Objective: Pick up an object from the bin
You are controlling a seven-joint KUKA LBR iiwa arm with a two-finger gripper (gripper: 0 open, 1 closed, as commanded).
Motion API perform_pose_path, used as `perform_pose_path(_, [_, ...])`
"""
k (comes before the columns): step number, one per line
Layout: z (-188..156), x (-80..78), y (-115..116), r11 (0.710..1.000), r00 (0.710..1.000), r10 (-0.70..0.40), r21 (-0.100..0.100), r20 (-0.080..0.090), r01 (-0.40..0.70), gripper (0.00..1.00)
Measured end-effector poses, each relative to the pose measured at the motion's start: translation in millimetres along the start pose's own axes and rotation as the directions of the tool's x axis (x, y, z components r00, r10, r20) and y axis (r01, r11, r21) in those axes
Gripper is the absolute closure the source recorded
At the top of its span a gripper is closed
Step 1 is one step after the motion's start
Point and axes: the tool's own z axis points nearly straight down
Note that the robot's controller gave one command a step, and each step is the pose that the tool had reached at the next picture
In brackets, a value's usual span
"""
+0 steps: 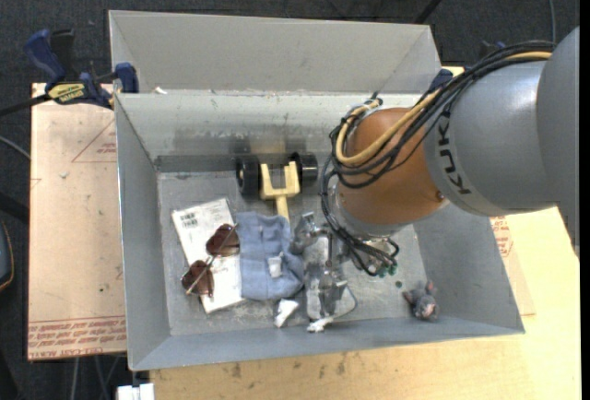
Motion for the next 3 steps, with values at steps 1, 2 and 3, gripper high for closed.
perform_pose_path(1, [24.4, 25.7, -45.4, 1.0, 1.0, 0.006, -0.007, -0.01, -0.006, 1.0])
perform_pose_path(2, [24.4, 25.7, -45.4, 1.0, 1.0, 0.006, -0.007, -0.01, -0.006, 1.0])
perform_pose_path(3, [-146.6, 11.5, -34.0, 0.999, 0.999, -0.041, 0.001, 0.004, 0.041, 1.0])
